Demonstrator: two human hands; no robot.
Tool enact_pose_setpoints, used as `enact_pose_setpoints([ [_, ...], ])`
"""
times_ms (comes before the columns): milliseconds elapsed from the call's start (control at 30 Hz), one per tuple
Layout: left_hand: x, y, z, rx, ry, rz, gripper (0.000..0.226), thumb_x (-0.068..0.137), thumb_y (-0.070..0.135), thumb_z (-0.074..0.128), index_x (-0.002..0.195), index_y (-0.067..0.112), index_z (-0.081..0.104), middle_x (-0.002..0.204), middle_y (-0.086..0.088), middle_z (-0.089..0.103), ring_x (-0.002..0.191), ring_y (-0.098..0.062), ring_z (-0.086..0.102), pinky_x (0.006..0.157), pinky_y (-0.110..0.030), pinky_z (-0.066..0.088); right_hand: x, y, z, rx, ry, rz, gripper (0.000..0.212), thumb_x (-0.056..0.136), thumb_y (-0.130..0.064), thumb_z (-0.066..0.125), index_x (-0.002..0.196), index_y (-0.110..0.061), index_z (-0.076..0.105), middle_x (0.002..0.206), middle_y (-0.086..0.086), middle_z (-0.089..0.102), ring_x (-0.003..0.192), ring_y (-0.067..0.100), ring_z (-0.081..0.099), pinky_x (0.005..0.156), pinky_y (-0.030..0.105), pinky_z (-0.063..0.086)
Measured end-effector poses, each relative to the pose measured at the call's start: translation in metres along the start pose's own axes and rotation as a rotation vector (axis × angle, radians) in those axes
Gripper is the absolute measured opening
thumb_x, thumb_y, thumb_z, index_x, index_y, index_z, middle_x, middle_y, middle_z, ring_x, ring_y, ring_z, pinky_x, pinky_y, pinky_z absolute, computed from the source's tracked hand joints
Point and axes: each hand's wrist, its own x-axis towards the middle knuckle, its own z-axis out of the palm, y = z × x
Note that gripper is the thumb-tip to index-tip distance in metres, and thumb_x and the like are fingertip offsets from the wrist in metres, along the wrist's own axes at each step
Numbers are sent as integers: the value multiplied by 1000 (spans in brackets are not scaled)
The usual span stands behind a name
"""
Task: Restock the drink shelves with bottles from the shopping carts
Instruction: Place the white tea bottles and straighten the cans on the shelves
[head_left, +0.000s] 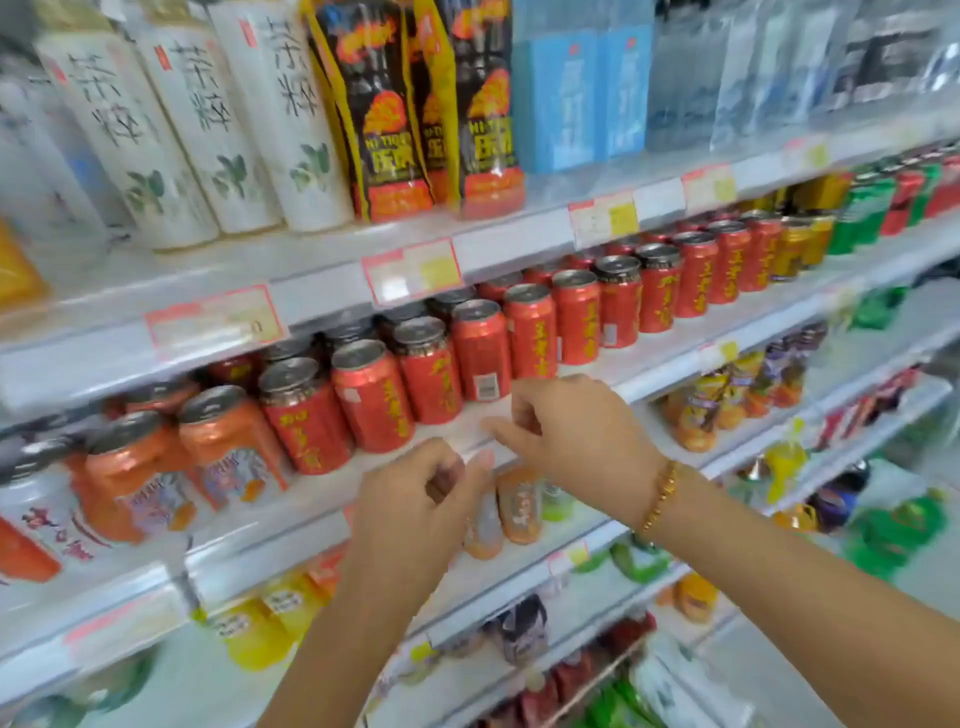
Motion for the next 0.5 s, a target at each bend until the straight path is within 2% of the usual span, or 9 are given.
enact_pose_setpoints([
  [100,-32,-46,74,-39,-304,-200,13,85,32,65,77,29,55,66,3,63,60,-6,60,61,-28,52,-49,79,78,9,-333,265,29,88,-48,52,84,-20,50,94,7,66,93,26,60,72,32,43],
  [200,-63,-89,143,-38,-485,-318,14,84,26,67,90,26,55,88,9,62,80,-3,60,73,-25,49,-113,160,154,70,-563,508,38,89,-42,55,114,-13,53,111,8,61,109,25,56,87,30,42],
  [267,-84,-115,185,10,-558,-361,17,83,21,68,97,19,58,97,7,60,91,-10,59,81,-23,45,-158,204,192,129,-633,652,44,88,-33,59,125,-12,48,122,8,54,117,25,49,93,28,38],
  [367,-119,-165,245,36,-666,-411,24,79,17,71,91,29,54,98,0,60,95,-19,61,87,-40,50,-220,254,238,187,-725,897,49,84,-30,65,125,-11,47,128,11,49,117,26,48,89,26,38],
  [400,-130,-184,264,74,-707,-421,23,77,20,72,91,28,55,98,0,61,96,-19,62,88,-41,50,-239,267,253,199,-752,956,49,83,-30,66,124,-10,47,128,12,49,116,26,50,87,26,39],
  [500,-157,-223,313,138,-828,-483,28,79,21,71,104,15,59,103,1,62,101,-16,61,93,-30,47,-284,298,298,211,-818,1012,50,82,-30,66,124,-9,49,126,11,54,115,25,52,88,26,40],
])
